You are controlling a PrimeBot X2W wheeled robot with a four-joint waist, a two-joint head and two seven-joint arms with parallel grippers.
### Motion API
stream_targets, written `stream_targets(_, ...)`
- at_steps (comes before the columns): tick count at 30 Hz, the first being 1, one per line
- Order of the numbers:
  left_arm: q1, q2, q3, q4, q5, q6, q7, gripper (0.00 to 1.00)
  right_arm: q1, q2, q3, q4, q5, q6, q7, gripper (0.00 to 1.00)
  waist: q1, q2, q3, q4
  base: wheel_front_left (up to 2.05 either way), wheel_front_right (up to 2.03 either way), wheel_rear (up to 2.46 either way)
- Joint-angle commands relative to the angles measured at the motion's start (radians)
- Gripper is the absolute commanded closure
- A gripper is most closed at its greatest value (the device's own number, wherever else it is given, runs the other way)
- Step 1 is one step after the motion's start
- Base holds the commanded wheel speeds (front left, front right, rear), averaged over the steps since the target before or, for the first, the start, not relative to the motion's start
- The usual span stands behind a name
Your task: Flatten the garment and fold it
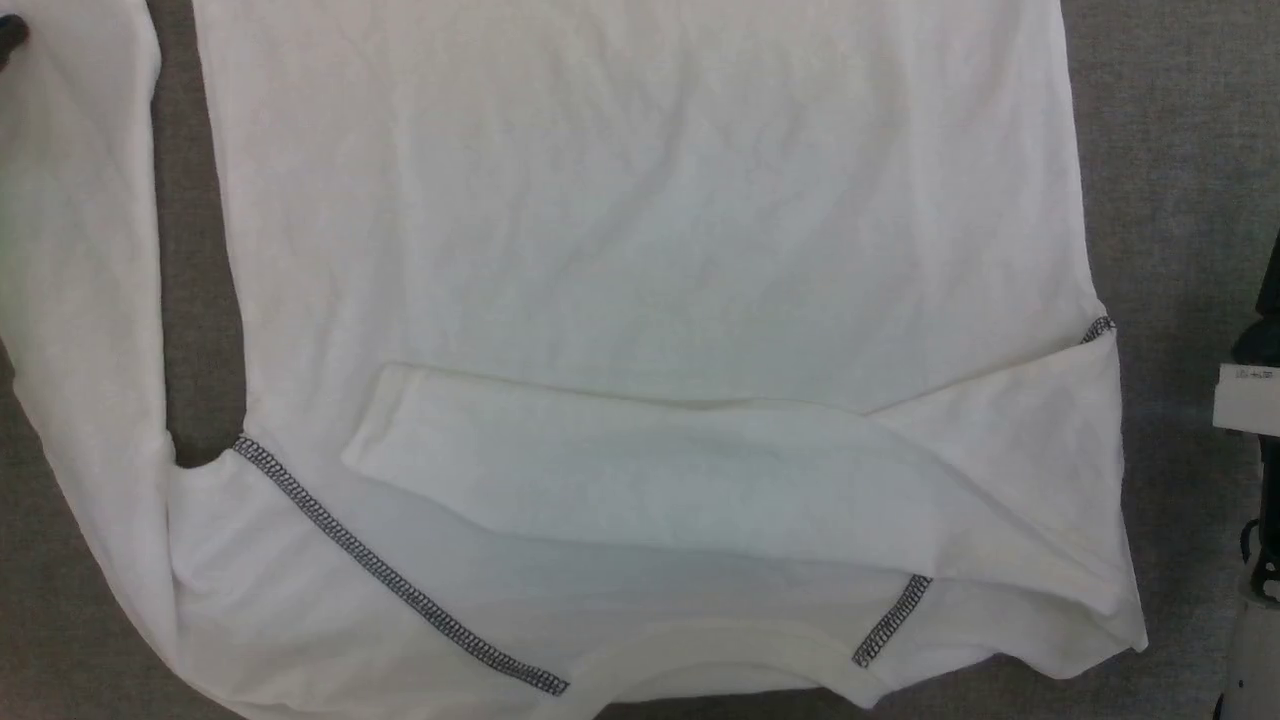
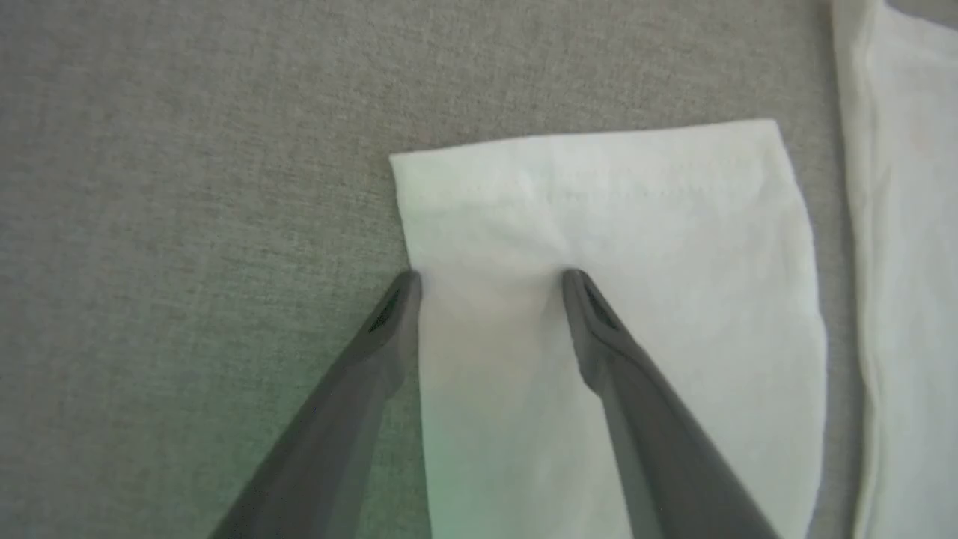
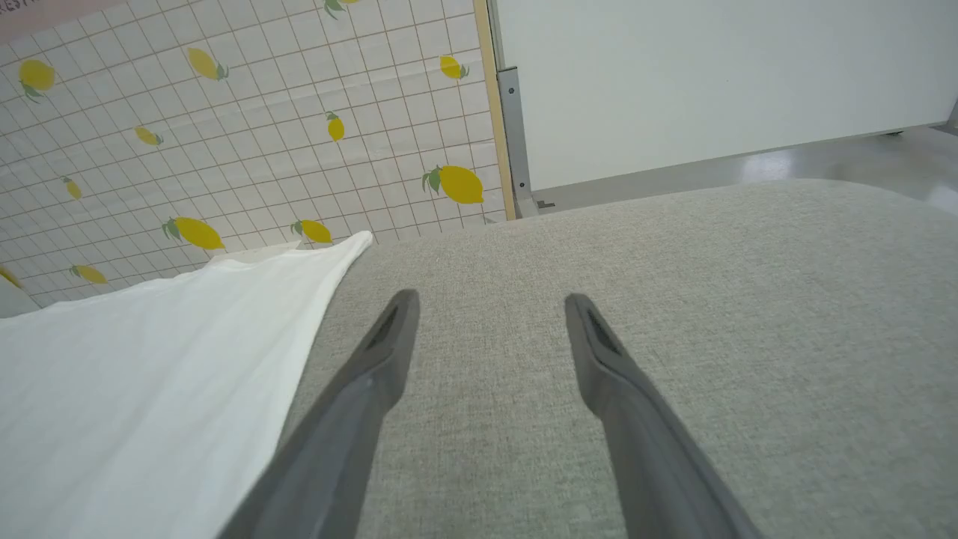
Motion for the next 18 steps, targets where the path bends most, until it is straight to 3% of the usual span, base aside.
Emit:
stream_targets(1, 0.054, -0.031, -0.019, 0.058, -0.005, 0.012, 0.012, 1.0, -0.013, 0.0, -0.005, -0.011, 0.0, -0.001, -0.005, 0.0, -0.0001, -0.0001, 0.005, -0.005, 0.0, 0.0, 0.0)
stream_targets(4, 0.058, -0.063, 0.023, 0.078, -0.051, 0.005, -0.041, 1.0, -0.011, 0.0, -0.013, -0.009, -0.007, -0.001, -0.002, 0.0, -0.0001, -0.0001, -0.016, 0.005, 0.0, 0.0, 0.0)
stream_targets(8, 0.052, -0.088, 0.112, 0.109, -0.098, -0.02, -0.193, 1.0, -0.005, 0.0, -0.014, 0.001, -0.019, -0.001, 0.006, 0.0, -0.0001, -0.0001, -0.062, 0.023, 0.0, 0.0, 0.0)
stream_targets(13, 0.064, -0.072, 0.218, 0.164, -0.12, -0.06, -0.391, 1.0, 0.015, 0.0, -0.028, 0.018, -0.023, -0.001, 0.013, 0.0, -0.0001, -0.0001, -0.149, 0.052, 0.0, 0.0, 0.0)
stream_targets(18, 0.133, -0.057, 0.318, 0.22, -0.134, -0.066, -0.535, 1.0, 0.06, 0.0, -0.047, 0.046, -0.015, -0.001, 0.015, 0.0, -0.0001, -0.0001, -0.257, 0.084, 0.0, 0.0, 0.0)
